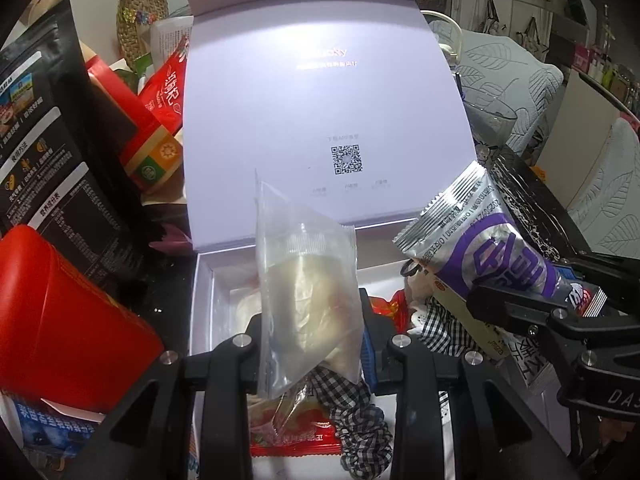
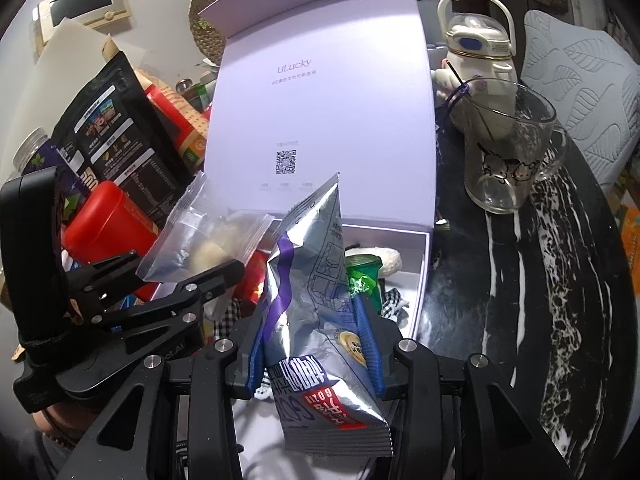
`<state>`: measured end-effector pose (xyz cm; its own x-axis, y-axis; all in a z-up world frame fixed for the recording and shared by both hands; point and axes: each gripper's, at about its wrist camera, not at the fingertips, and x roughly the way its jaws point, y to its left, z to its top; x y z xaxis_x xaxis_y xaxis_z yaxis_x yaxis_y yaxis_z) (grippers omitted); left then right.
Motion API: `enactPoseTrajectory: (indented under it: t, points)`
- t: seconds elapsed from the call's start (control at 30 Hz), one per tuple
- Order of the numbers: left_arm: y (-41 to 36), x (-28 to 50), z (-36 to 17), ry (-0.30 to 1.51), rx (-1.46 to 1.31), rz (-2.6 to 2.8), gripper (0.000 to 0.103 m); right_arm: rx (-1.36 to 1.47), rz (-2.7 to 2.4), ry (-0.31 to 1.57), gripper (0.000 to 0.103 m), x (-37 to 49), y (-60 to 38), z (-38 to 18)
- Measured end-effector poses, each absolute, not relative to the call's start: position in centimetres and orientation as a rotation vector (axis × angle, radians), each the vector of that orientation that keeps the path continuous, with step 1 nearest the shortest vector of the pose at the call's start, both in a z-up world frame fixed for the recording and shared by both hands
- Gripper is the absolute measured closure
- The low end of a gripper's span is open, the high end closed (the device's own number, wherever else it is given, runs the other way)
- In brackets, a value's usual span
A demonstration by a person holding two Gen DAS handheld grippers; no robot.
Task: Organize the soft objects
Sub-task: 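Open both tools to drop the zip bag and silver packet into the box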
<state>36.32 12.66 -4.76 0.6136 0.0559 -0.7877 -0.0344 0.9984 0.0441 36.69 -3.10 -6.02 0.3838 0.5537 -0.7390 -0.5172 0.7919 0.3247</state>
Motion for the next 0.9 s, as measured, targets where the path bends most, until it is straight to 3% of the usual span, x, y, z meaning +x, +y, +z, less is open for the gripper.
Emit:
enactPoseTrajectory:
  t: [0.2,0.33,0.4,0.9]
  points:
    - [12.4,36.6,-4.8,0.920,0.039,0.088,0.066,0.036,0.669,0.965,0.063,36.6,-3.2,-5.8]
    - [12.7,36.2,-4.6,0.913,0.035,0.099,0.028,0.032,0.657,0.968,0.060,36.6,-3.4,-5.6]
    - [12.8,35.7,-4.1,0.888,0.041,0.109,0.027,0.029,0.658,0.956,0.053,36.5,-3.5,-5.3]
    - [14.0,33.9,-2.3,0.846,-0.020,0.101,0.027,0.024,0.655,0.940,0.053,36.0,-3.8,-4.4]
